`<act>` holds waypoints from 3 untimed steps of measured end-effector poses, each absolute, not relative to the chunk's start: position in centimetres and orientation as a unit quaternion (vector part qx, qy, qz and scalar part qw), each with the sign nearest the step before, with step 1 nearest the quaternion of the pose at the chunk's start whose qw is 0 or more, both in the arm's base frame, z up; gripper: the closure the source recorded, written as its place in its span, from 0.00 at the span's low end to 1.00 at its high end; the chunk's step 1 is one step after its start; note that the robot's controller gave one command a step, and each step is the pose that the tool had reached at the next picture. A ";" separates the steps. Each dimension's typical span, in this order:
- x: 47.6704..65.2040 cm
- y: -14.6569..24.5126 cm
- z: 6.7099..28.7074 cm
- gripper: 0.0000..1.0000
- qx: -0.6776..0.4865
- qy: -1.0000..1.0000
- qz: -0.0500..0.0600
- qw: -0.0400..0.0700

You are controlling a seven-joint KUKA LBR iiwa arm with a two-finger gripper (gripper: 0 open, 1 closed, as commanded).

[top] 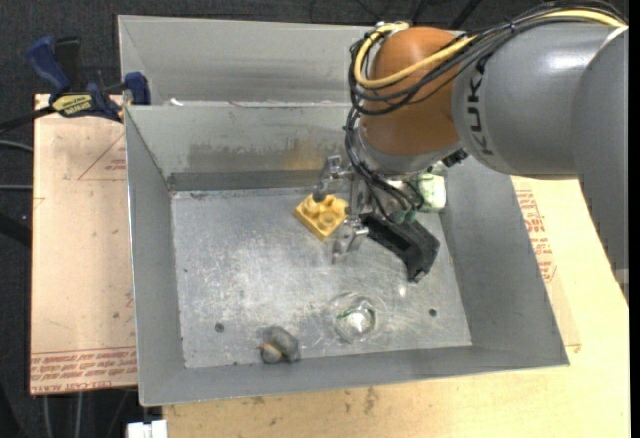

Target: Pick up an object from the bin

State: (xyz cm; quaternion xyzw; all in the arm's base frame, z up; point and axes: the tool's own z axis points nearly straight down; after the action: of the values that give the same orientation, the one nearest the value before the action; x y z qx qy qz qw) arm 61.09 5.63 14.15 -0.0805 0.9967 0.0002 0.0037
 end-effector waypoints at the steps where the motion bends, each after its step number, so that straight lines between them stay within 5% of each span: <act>1: 65.2 2.2 9.9 1.00 -0.230 0.973 0.009 0.031; 3: 64.8 2.4 10.1 1.00 -0.229 0.973 0.005 0.031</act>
Offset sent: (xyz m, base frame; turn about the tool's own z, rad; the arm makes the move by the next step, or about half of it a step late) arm 0.0000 0.0000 0.0000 0.0000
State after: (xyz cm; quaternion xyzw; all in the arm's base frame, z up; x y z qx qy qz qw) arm 64.77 2.36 10.15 -0.2291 0.9729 0.0050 0.0311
